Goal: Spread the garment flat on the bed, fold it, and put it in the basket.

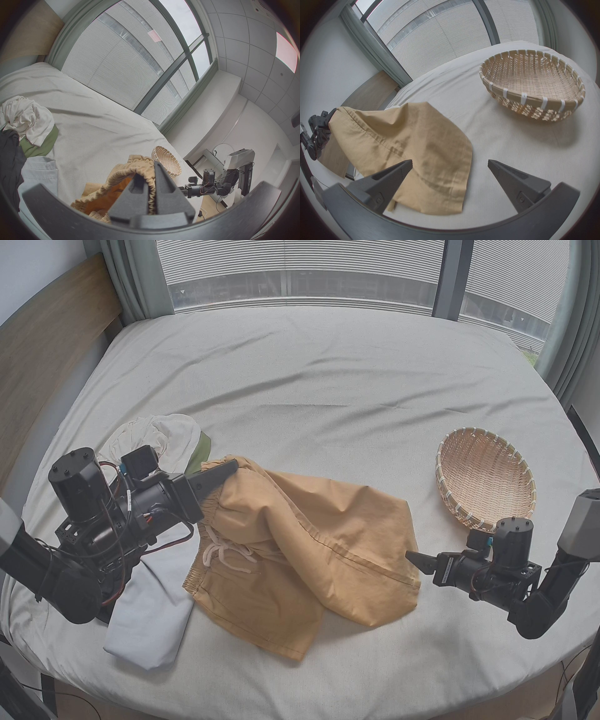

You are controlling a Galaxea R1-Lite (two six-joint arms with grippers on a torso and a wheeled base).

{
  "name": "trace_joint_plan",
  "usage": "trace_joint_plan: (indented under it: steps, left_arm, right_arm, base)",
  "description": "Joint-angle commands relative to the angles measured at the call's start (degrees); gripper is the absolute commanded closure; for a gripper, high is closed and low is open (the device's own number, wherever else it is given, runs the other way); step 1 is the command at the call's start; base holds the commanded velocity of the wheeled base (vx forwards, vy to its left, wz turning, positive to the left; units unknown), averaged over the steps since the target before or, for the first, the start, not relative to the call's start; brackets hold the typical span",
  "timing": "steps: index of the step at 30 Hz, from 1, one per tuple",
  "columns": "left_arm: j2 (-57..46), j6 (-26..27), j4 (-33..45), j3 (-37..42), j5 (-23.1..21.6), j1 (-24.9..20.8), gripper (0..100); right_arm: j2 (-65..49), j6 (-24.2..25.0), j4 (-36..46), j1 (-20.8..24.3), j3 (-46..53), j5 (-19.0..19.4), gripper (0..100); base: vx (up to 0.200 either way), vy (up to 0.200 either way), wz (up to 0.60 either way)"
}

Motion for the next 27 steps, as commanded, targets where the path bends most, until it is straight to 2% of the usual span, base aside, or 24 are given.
trace_joint_plan:
  steps: [1, 8, 13, 27]
  left_arm:
    - [0.02, 0.01, -0.60, 0.42, 0.21, 0.10, 100]
    - [0.11, 0.01, -1.13, 0.25, 0.48, 0.01, 100]
    - [0.02, -0.07, -1.39, 0.25, 0.56, 0.10, 100]
    - [0.20, 0.10, -1.48, 0.25, 0.56, -0.08, 100]
  right_arm:
    - [1.41, 1.40, -2.83, 0.31, 5.25, 0.47, 0]
    - [8.35, 4.12, -7.66, 0.92, 6.13, 0.56, 0]
    - [11.43, 7.64, -14.69, 4.70, 8.33, 0.47, 0]
    - [13.72, 9.04, -14.78, 5.14, 4.81, 1.79, 0]
  base:
    - [0.000, 0.000, 0.00]
    - [0.000, 0.000, 0.00]
    - [0.000, 0.000, 0.00]
    - [0.000, 0.000, 0.00]
